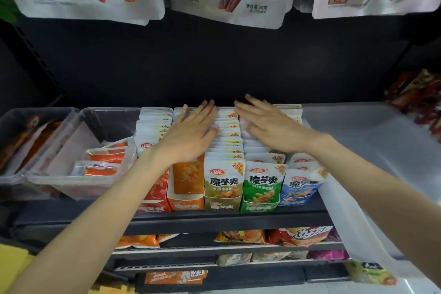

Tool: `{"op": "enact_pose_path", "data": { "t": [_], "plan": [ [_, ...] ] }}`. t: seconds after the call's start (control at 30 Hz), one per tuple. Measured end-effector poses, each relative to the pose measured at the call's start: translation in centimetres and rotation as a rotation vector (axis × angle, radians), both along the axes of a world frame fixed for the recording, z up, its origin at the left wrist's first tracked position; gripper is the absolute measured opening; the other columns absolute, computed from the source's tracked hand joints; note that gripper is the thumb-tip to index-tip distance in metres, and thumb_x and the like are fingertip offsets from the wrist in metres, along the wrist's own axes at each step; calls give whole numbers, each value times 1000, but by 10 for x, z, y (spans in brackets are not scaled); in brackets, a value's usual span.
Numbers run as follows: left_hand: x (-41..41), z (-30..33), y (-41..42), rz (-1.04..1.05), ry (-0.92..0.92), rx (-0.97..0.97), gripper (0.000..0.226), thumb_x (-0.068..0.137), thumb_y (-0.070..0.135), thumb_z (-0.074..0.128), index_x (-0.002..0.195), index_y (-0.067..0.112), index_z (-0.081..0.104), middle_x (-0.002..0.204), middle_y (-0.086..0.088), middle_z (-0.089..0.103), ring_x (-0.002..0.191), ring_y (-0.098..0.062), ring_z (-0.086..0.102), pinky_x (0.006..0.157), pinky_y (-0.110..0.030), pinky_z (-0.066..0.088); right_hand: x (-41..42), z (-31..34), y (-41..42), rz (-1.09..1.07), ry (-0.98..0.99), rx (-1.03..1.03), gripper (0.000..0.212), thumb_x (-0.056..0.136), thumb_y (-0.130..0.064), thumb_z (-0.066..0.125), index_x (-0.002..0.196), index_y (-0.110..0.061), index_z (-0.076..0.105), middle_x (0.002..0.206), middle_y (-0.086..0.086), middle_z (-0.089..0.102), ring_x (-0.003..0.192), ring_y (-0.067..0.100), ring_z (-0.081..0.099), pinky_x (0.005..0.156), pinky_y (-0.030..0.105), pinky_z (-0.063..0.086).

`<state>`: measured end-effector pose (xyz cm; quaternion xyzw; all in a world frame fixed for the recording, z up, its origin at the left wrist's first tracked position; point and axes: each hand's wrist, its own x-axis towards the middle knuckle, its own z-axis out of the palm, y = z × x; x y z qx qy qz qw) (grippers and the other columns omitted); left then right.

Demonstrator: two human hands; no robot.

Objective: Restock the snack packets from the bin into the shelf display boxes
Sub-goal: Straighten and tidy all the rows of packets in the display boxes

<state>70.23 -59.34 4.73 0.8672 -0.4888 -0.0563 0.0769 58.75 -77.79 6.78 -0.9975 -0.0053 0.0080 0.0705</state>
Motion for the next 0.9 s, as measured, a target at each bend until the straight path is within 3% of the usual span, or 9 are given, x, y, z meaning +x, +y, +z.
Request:
{"op": "enact_pose_path", "data": {
  "t": [0.07,0.13,0.2,0.3,0.47,0.6,0.7,0.8,0.9],
  "plan": [
    [-5,3,1,-31,43,-171,52,103,37,19,151,19,9,159,6,2,143,-1,-7,114,-25,-13,-18,16,-6,-20,-91,115,50,103,-26,33,150,-16,20,157,-4,17,146,10,4,113,17,1],
    [-20,11,1,-89,74,-409,50,100,43,27,145,21,35,152,8,30,140,0,17,115,-22,-4,-43,30,-16,-52,-222,193,42,98,-24,47,140,-18,43,145,-4,43,137,11,29,107,13,21],
    [-40,22,2,-143,47,-524,42,94,46,37,126,26,56,129,15,55,123,4,40,115,-24,6,-63,35,-26,-71,-313,177,28,92,-19,58,119,-21,62,119,-8,62,113,12,51,96,25,41],
    [-66,31,0,-237,-53,-342,48,88,58,38,123,33,57,124,18,58,121,0,46,117,-33,6,-67,32,-37,-103,-284,114,18,87,-18,63,102,-24,71,96,-8,69,92,9,55,85,41,49],
    [-86,21,-11,-293,-242,-24,68,88,67,36,146,32,29,149,13,37,139,-4,25,115,-40,-15,-31,18,-42,42,-111,-123,25,88,-30,62,110,-21,68,104,-3,67,99,18,53,85,33,42],
    [-95,18,-21,-199,-332,18,77,89,62,41,151,24,16,153,5,27,142,-12,19,115,-45,-14,-10,15,-46,78,-54,-187,28,85,-34,64,107,-17,64,97,-4,67,96,20,56,74,31,44],
    [-96,14,-33,-145,-394,175,84,88,64,39,152,18,7,155,0,20,143,-16,12,114,-52,-15,1,14,-45,121,9,-234,28,83,-36,65,93,-9,65,90,5,67,83,25,60,64,36,49],
    [-99,8,-41,-119,-407,206,78,88,57,49,148,16,23,146,-3,38,138,-19,27,113,-55,-14,6,13,-46,192,40,-280,31,83,-40,65,91,-10,66,93,4,63,81,23,57,55,30,36],
    [-108,3,-39,-110,-495,71,63,65,46,80,115,12,61,104,-6,68,107,-24,61,111,-56,2,6,17,-52,239,91,-179,40,79,-52,66,93,-14,66,91,0,66,84,20,58,61,33,45]
  ]
}}
